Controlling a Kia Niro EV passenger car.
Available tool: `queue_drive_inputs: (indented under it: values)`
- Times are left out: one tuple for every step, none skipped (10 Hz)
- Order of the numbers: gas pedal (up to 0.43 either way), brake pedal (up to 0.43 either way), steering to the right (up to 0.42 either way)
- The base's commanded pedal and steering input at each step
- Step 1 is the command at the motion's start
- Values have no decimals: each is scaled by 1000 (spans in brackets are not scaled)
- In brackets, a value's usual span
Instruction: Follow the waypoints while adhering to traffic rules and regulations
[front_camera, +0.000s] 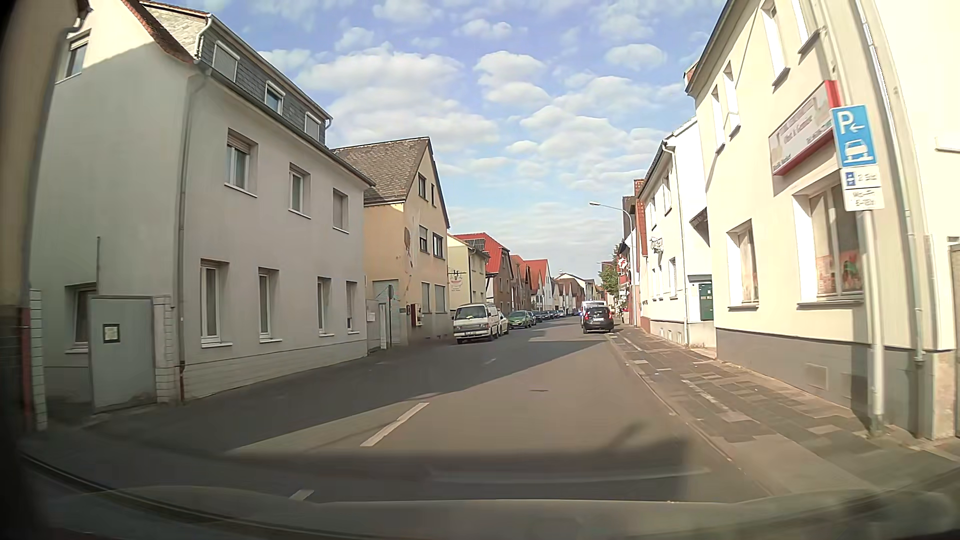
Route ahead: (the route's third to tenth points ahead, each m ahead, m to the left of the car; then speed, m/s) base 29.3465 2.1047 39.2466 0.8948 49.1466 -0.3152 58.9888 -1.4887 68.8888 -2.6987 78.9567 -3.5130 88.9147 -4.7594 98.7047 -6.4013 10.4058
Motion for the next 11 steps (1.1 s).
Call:
queue_drive_inputs:
  values:
    - [157,12,18]
    - [157,18,18]
    - [157,18,18]
    - [157,18,18]
    - [157,18,18]
    - [157,12,17]
    - [157,18,15]
    - [157,12,13]
    - [157,18,12]
    - [157,18,11]
    - [157,18,12]
